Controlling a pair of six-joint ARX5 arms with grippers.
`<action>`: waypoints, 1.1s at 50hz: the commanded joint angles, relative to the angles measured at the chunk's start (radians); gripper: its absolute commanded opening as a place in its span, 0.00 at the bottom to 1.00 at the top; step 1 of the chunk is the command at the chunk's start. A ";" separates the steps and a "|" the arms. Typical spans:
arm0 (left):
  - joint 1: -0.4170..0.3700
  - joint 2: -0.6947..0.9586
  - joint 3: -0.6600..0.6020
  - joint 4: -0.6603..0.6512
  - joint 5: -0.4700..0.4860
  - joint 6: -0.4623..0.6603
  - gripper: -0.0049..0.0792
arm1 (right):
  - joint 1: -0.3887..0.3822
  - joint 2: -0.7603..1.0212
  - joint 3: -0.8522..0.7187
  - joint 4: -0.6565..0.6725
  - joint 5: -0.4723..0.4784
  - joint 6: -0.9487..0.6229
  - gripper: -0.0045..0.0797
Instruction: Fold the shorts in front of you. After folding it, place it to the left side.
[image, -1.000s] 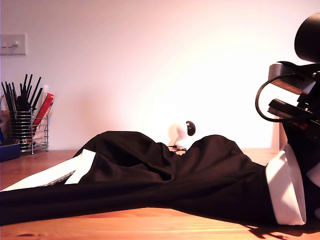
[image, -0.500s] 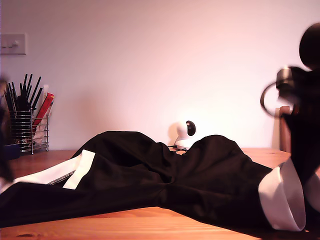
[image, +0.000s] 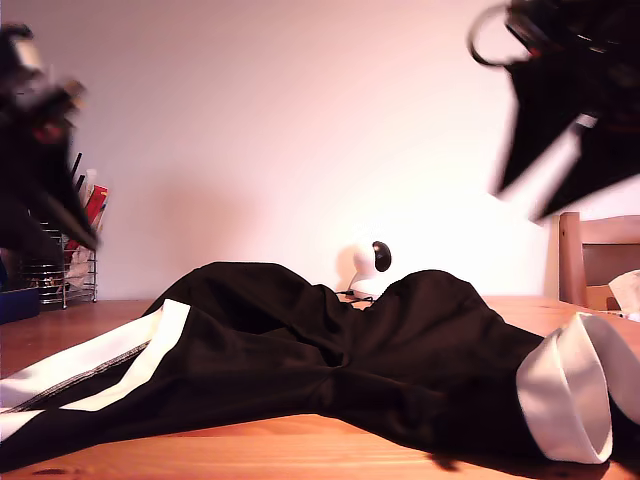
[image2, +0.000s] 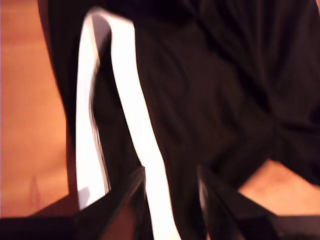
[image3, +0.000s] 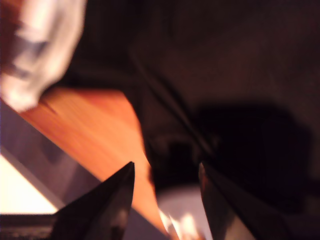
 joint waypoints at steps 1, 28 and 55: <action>-0.003 0.071 -0.016 0.047 0.002 0.004 0.40 | 0.013 0.006 0.003 0.027 -0.007 0.003 0.50; -0.003 0.407 -0.016 0.451 0.031 -0.043 0.40 | 0.037 0.006 0.003 0.079 -0.005 0.006 0.49; -0.006 0.475 -0.013 0.538 0.058 -0.188 0.44 | 0.037 0.007 0.003 0.080 0.000 0.003 0.49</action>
